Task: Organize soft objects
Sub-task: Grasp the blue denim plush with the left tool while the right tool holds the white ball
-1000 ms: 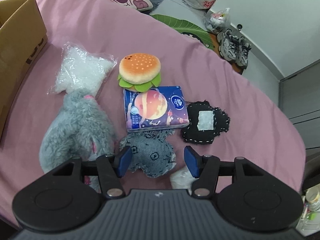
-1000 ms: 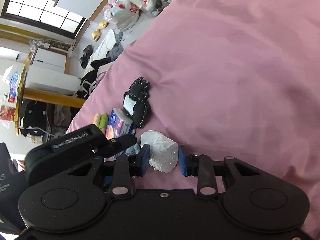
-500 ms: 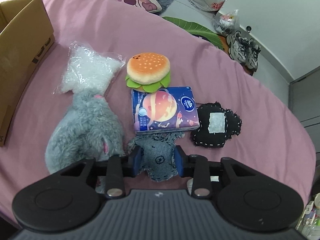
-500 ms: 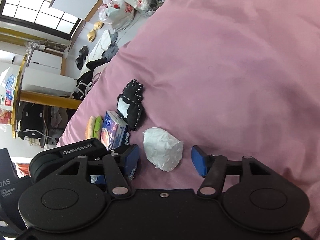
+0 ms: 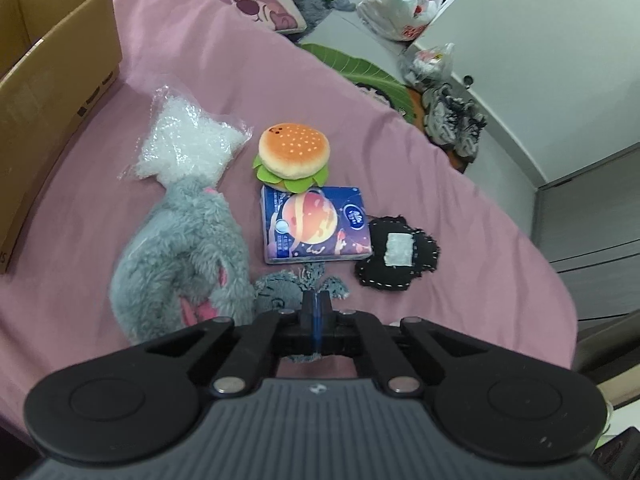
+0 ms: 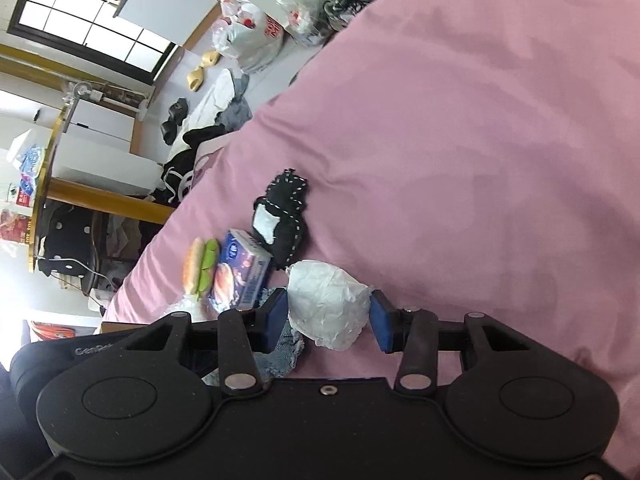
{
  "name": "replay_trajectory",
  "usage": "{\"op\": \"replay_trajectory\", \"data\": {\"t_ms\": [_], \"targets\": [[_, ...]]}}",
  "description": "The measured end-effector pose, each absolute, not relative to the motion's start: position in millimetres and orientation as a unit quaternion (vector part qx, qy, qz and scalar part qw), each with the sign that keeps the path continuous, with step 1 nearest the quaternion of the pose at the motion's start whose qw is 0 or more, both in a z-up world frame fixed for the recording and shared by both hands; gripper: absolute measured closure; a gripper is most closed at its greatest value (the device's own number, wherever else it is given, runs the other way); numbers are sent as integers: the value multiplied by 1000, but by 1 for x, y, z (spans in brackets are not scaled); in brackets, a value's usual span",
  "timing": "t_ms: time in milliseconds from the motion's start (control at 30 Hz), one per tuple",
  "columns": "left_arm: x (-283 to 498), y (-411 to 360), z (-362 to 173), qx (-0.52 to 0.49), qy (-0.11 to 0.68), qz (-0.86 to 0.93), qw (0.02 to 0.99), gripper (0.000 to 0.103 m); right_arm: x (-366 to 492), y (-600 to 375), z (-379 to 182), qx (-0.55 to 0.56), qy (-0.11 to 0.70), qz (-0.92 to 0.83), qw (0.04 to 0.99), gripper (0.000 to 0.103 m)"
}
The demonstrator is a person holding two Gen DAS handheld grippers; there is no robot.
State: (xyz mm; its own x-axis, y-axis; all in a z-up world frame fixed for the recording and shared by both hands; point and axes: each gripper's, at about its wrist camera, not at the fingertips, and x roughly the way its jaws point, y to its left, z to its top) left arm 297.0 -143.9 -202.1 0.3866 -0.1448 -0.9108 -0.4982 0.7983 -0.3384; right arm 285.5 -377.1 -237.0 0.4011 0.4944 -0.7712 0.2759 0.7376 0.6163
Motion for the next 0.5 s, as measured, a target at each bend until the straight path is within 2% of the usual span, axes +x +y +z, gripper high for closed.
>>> {"op": "replay_trajectory", "data": {"t_ms": [133, 333, 400, 467, 500], "targets": [[294, -142, -194, -289, 534, 108, 787, 103, 284, -381, -231, 354, 538, 68, 762, 60], [307, -156, -207, -249, 577, 78, 774, 98, 280, -383, -228, 357, 534, 62, 764, 59], [309, -162, -212, -235, 584, 86, 772, 89, 280, -384, -231, 358, 535, 54, 763, 59], [308, -162, -216, -234, 588, 97, 768, 60, 282, -385, -231, 360, 534, 51, 764, 59], [308, -162, -219, -237, 587, 102, 767, 55, 282, -385, -232, 362, 532, 52, 763, 59]]}}
